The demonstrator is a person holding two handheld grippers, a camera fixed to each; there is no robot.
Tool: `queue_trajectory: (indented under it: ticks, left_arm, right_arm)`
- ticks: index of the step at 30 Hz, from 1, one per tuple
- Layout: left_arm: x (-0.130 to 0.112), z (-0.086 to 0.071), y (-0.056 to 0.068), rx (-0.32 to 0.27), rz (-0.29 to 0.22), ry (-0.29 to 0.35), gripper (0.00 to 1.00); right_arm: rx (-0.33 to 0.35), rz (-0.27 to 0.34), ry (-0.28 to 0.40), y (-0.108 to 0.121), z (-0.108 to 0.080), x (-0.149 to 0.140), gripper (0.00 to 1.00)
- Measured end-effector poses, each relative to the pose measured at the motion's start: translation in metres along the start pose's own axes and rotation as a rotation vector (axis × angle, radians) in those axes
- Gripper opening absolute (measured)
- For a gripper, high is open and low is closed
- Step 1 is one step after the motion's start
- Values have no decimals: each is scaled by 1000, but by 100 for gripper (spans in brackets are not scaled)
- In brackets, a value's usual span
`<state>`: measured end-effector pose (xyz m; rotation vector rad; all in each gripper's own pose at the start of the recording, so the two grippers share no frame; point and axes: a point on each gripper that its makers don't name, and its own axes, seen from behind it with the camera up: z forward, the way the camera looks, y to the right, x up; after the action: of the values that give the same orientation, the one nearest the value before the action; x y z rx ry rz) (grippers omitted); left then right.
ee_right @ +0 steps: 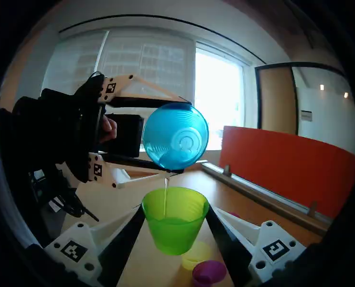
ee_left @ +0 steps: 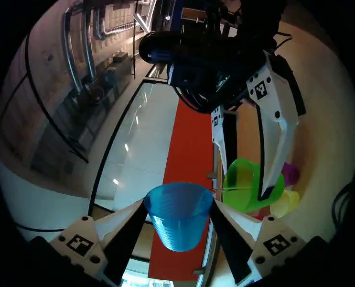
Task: Pour water
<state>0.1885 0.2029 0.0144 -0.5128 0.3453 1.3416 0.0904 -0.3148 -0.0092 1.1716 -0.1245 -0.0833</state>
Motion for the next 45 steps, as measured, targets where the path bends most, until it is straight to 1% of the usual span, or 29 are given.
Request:
queue_trajectory:
  ticks: [9, 15, 21, 27, 39, 45]
  left_arm:
    - [0, -1, 0, -2, 24, -1, 87]
    - [1, 0, 0, -3, 29, 1, 87]
    - [-2, 4, -1, -2, 34, 0, 87]
    - [-3, 4, 0, -3, 41, -2, 87]
    - [1, 2, 4, -1, 74, 5, 87]
    - [4, 2, 2, 0, 93, 9, 87]
  right_arm:
    - [2, 0, 1, -1, 0, -1, 92]
    - [2, 2, -1, 0, 1, -1, 92]
    - [2, 2, -1, 0, 1, -1, 92]
    - [1, 3, 1, 0, 1, -2, 92]
    - [0, 3, 1, 0, 2, -2, 92]
    - [0, 4, 2, 0, 3, -2, 92]
